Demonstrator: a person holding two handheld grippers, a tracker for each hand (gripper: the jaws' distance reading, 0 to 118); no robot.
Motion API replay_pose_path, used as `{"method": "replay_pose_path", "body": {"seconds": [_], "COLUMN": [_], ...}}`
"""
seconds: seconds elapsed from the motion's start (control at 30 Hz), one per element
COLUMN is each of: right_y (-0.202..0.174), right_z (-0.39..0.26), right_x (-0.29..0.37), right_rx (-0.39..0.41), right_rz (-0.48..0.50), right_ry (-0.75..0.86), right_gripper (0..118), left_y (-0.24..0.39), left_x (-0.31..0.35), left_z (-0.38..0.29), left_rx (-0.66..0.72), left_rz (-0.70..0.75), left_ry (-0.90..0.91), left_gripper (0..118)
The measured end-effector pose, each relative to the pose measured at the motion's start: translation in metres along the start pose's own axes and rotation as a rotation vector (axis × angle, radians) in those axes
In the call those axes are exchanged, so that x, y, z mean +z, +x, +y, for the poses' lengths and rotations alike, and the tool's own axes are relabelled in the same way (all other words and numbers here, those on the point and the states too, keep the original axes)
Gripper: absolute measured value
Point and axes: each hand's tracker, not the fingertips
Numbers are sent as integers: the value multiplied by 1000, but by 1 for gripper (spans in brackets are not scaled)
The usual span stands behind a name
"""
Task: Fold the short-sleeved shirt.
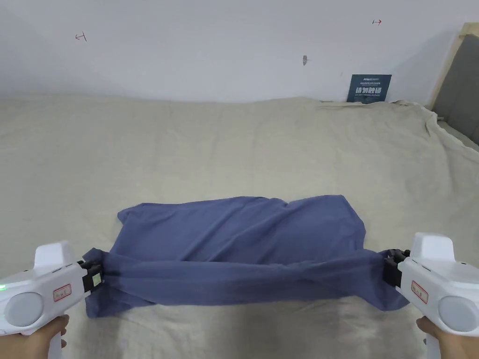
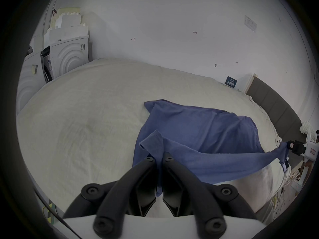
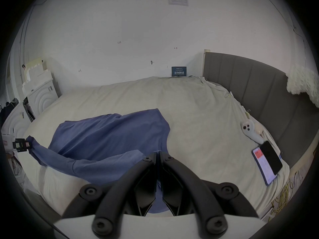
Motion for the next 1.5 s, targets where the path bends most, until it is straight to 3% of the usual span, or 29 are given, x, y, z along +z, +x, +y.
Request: {"method": "replay_pose_path", "body": {"seconds": [0.5, 0.67, 0.83, 0.9, 1.0, 1.03, 1.1, 1.43, 1.5], "right_y": [-28, -29, -31, -30, -27, -24, -24, -21, -22], "right_z": [10, 0, -8, -4, 6, 10, 19, 50, 50], "right_x": [-147, -171, -170, -162, -147, -142, -125, -5, 17], "right_rx": [162, 100, 90, 74, 24, 14, 8, 25, 25], "right_rz": [-60, -73, -81, -80, -72, -57, -50, 23, 37], "right_ry": [-178, -261, -278, -262, -223, -214, -173, 79, 112], "right_gripper": [2, 2, 3, 11, 80, 98, 99, 100, 100], "left_y": [10, 11, 12, 11, 15, 16, 20, 35, 38], "left_x": [-124, -143, -138, -134, -126, -124, -112, -17, -1], "left_z": [16, 6, -1, 5, 14, 16, 21, 40, 38], "left_rx": [-127, -133, -126, -109, -113, -118, -116, -122, -112], "left_rz": [109, 141, 147, 129, 131, 139, 143, 88, 88], "left_ry": [-111, -178, -187, -196, -187, -183, -161, 84, 108], "left_gripper": [2, 2, 4, 16, 74, 94, 105, 107, 113]}}
